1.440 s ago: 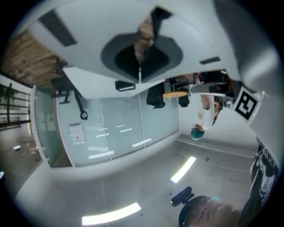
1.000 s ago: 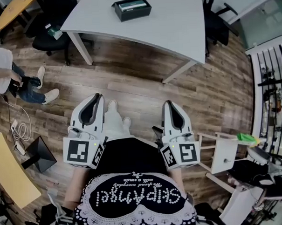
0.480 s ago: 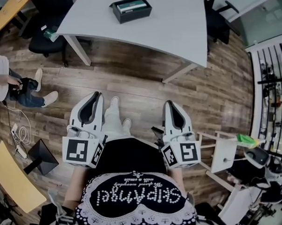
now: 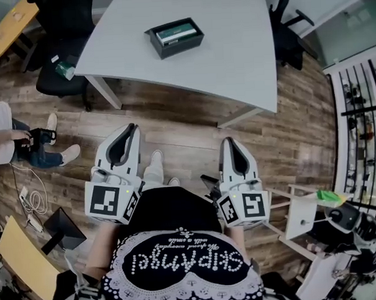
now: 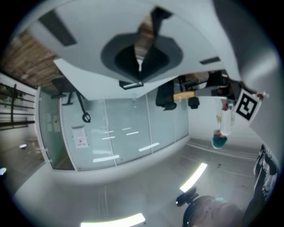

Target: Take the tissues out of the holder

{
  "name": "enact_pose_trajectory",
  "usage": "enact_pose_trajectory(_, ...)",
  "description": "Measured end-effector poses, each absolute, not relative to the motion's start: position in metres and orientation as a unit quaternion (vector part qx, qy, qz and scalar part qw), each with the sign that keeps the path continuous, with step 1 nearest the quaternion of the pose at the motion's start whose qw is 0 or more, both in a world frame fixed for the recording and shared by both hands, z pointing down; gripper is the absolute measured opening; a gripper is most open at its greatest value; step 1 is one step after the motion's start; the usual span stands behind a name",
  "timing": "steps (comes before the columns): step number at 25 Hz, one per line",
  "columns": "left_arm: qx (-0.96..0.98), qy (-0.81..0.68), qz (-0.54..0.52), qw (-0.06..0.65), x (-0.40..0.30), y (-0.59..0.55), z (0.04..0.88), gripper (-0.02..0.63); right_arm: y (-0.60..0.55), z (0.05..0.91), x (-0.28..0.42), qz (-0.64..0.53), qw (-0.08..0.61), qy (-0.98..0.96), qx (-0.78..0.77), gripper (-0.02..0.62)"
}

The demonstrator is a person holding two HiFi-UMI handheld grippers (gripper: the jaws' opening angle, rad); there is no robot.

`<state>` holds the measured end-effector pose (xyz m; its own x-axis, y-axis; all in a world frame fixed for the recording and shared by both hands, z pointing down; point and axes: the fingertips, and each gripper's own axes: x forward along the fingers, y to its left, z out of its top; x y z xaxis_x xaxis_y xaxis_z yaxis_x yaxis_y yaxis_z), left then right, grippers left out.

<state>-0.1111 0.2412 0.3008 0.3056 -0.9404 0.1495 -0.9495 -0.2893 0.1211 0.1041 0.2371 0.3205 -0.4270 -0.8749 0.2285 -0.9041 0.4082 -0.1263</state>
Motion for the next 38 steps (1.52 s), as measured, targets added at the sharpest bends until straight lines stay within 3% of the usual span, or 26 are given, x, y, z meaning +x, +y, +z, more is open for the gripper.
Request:
enact_pose_trajectory(19, 0.811, -0.575, 0.028, 0.106, -0.162, 0.181, 0.311, 0.048, 0.188, 0.334, 0.069, 0.131, 0.063, -0.814, 0.562, 0.035)
enact_pose_trajectory(38, 0.797, -0.589, 0.029, 0.127, -0.133, 0.104, 0.315, 0.044, 0.103, 0.338, 0.099, 0.145, 0.075, -0.818, 0.551, 0.035)
